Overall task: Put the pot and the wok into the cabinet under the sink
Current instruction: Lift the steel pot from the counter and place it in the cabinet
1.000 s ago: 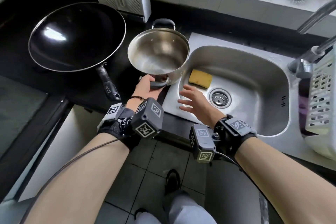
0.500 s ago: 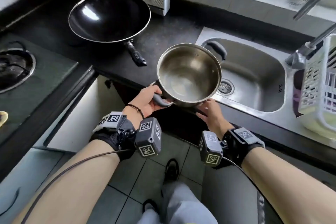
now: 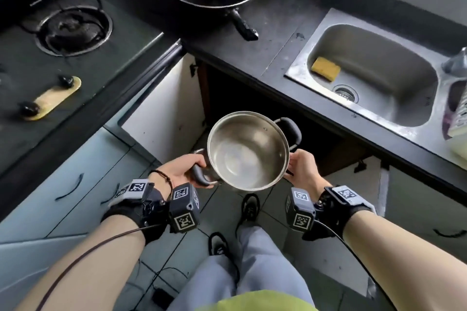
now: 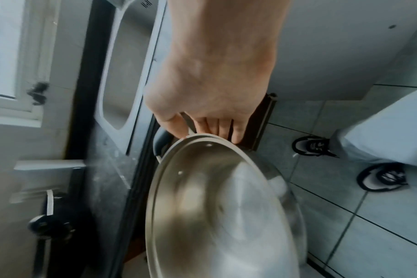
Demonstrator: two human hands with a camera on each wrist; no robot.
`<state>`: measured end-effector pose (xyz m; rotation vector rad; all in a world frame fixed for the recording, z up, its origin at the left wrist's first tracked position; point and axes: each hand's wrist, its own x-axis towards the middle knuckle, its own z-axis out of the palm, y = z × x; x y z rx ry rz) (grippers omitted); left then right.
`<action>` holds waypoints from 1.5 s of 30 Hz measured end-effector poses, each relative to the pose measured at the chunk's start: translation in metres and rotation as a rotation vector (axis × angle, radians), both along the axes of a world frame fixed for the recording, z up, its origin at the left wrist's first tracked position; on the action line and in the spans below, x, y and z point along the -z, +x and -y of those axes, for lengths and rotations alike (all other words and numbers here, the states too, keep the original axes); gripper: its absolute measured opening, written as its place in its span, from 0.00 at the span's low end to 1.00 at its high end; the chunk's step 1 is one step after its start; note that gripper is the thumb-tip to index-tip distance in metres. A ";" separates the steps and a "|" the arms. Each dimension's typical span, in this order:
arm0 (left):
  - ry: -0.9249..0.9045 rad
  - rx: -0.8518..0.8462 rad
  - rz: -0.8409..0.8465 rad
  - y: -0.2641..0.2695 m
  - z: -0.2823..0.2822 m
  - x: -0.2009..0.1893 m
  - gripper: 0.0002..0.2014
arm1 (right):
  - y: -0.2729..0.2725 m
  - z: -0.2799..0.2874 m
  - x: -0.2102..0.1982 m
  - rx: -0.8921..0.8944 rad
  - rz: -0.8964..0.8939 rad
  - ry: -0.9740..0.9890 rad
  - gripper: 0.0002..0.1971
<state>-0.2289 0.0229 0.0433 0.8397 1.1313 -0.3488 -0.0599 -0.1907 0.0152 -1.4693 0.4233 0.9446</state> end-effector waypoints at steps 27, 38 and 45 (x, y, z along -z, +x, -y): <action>0.318 -0.212 -0.169 -0.016 0.034 0.307 0.08 | 0.013 0.010 0.267 -0.105 -0.144 -0.384 0.14; 0.355 -0.231 -0.019 0.113 0.028 0.482 0.13 | 0.126 0.008 0.426 -0.004 -0.108 -0.272 0.11; 0.351 -0.211 0.129 0.189 0.019 0.574 0.13 | 0.191 0.003 0.510 0.086 -0.063 -0.191 0.10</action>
